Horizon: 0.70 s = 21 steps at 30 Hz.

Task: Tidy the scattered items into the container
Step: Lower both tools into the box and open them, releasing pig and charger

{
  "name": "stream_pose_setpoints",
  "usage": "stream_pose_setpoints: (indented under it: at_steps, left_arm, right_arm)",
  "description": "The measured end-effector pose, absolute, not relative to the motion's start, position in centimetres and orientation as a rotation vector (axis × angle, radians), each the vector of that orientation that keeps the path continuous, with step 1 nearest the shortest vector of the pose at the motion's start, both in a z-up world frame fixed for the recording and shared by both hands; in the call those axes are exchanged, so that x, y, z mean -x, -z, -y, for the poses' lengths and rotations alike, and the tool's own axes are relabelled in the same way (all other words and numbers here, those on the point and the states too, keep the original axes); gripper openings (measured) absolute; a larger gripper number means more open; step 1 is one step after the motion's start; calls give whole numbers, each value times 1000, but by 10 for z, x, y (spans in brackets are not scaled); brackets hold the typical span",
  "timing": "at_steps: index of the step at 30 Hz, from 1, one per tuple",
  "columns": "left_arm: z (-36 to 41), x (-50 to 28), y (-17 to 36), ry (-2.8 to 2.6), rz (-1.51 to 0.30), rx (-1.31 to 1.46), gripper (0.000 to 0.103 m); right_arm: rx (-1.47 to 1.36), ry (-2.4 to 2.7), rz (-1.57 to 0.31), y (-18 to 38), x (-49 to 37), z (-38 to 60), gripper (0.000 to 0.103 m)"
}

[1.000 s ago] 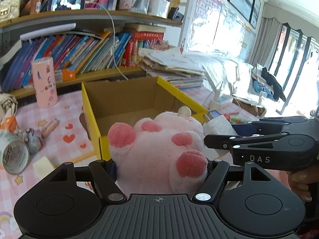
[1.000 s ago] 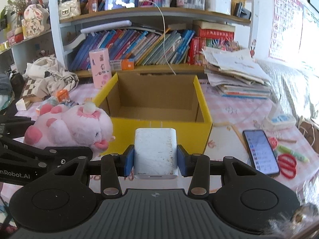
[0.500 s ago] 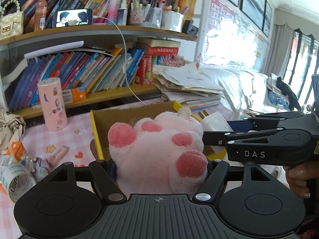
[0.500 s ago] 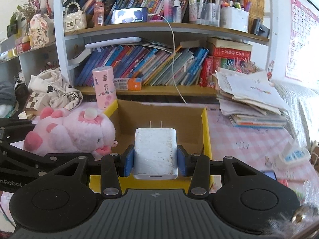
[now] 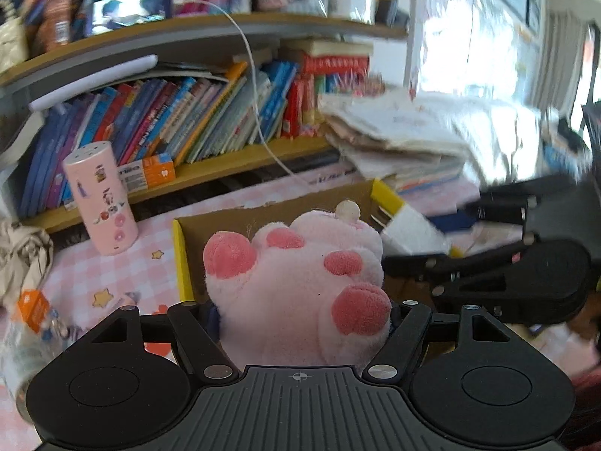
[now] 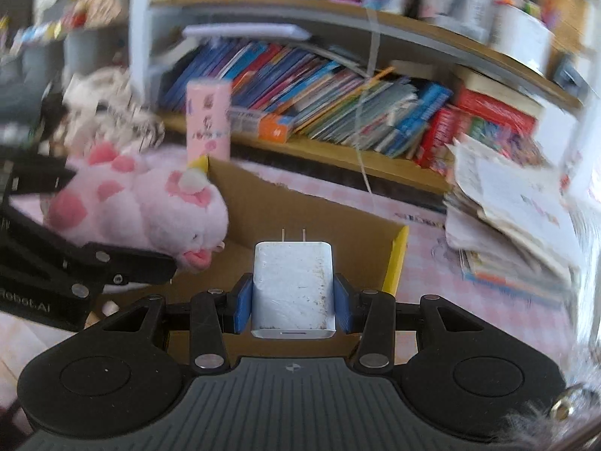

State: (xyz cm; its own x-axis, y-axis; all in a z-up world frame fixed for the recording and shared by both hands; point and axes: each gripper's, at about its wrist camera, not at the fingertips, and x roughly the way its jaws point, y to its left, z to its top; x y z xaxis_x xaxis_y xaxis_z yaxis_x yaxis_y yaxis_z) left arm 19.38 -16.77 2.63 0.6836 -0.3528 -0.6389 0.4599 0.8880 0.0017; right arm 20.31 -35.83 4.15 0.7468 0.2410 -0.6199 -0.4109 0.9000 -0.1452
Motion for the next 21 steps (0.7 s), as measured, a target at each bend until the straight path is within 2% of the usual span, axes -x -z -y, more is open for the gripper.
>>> stream_pose_setpoints:
  at_steps: [11, 21]
  left_arm:
    - [189, -241, 9, 449, -839, -375, 73]
    - [199, -252, 19, 437, -895, -419, 74]
  right_arm:
    - [756, -604, -706, -2, -264, 332, 41]
    - [859, -736, -752, 16, -288, 329, 41]
